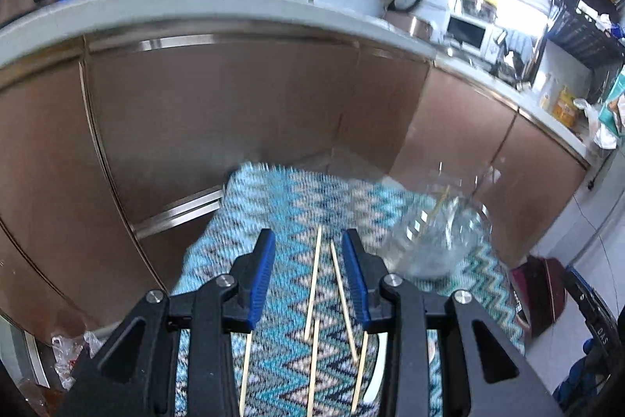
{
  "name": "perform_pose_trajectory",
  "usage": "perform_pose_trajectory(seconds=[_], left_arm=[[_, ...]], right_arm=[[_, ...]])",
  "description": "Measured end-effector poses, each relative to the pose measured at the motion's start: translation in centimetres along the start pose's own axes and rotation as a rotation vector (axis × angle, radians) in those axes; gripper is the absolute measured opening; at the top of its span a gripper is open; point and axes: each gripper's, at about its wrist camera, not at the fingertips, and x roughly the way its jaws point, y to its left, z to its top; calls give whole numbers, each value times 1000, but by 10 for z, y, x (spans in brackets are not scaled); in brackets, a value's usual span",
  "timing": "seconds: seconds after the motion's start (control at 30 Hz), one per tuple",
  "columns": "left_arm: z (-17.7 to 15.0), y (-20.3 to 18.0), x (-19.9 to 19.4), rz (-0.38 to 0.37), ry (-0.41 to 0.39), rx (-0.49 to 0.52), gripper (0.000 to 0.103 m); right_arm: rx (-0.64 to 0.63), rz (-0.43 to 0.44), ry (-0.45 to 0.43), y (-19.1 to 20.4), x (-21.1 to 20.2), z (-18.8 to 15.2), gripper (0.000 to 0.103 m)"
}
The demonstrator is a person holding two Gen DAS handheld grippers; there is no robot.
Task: Organize utensils
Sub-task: 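Lower the right tool onto the pink spoon and grasp it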
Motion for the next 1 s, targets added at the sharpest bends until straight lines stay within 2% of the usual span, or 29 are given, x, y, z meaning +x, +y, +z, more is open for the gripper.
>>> perform_pose_trajectory(seconds=[0.3, 0.43, 0.67, 1.0], left_arm=[[-41, 15, 56, -201, 293, -39, 34], [-57, 16, 78, -225, 389, -67, 34], [-79, 15, 101, -251, 485, -74, 34], [-92, 15, 129, -246, 565, -89, 33]], right_arm=[[45, -17, 120, 8, 12, -30, 35], [44, 9, 176, 14, 27, -37, 35], [63, 55, 269, 18, 60, -54, 35], [93, 104, 376, 18, 100, -78, 35]])
